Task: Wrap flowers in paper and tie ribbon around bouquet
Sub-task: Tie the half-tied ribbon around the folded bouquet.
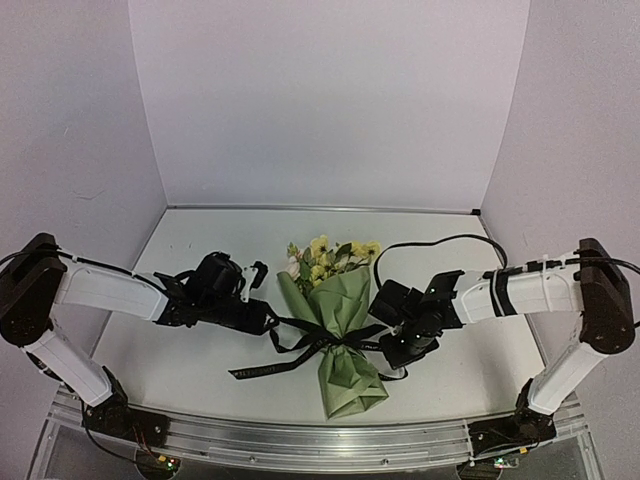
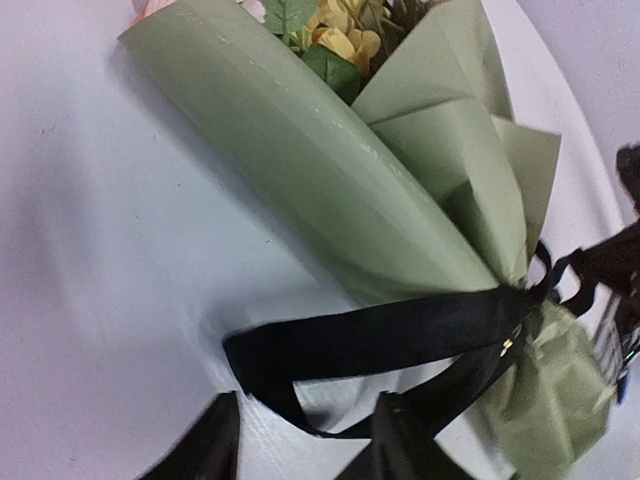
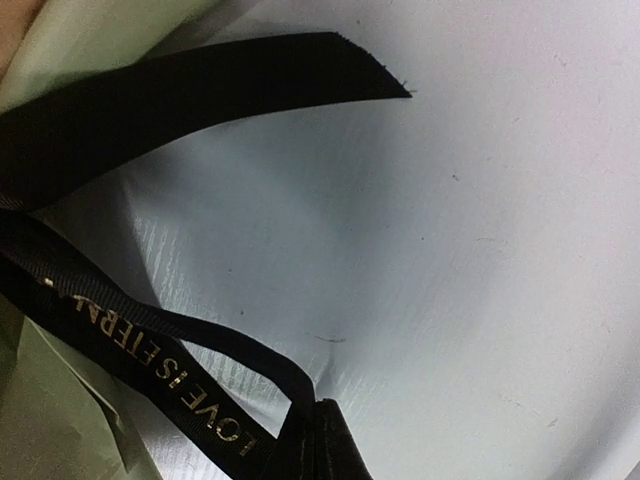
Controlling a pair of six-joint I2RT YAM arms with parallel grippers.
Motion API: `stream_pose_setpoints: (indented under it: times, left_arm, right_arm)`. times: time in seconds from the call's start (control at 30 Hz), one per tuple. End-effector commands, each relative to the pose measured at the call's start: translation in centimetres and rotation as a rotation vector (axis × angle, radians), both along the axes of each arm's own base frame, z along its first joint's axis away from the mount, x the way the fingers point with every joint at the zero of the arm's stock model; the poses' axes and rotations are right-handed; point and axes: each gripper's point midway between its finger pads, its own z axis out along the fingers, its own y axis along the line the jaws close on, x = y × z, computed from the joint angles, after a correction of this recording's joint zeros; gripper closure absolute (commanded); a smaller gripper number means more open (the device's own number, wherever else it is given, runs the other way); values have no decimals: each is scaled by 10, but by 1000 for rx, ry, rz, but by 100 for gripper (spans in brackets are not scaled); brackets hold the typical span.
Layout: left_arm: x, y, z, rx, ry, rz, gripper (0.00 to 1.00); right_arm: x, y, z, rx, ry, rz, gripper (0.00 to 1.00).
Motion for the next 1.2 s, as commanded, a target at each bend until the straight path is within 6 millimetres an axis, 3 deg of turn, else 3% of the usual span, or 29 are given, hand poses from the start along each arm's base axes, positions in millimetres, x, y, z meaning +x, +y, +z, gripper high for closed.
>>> stream_pose_setpoints:
  times: [0.0, 0.13, 0.23, 0.57, 0.83, 1.0, 1.07, 1.17]
  left_arm:
    - [8, -11, 18, -128, 90, 122, 46]
    - [2, 13, 20, -191, 203, 334, 47]
    - [-1, 18, 24, -243, 275, 436, 49]
    - [-19, -3, -6, -345, 564, 723, 55]
    - [-28, -25, -31, -338, 654, 759, 55]
    - [-28, -29, -36, -306, 665, 764, 55]
    - [-28, -30, -39, -296, 669, 764, 57]
    - [-29, -33, -42, -288, 681, 756, 72]
  right_arm:
    - [-1, 11, 7, 31, 6, -18, 100]
    - [0, 13, 8, 41, 0, -15, 100]
    - [0, 14, 7, 49, -3, -10, 100]
    - [2, 17, 8, 69, -19, 11, 100]
    - [4, 18, 10, 80, -37, 13, 100]
    - [5, 16, 10, 78, -47, 11, 100]
    - [5, 16, 11, 79, -51, 10, 100]
    - [7, 16, 12, 79, -59, 10, 100]
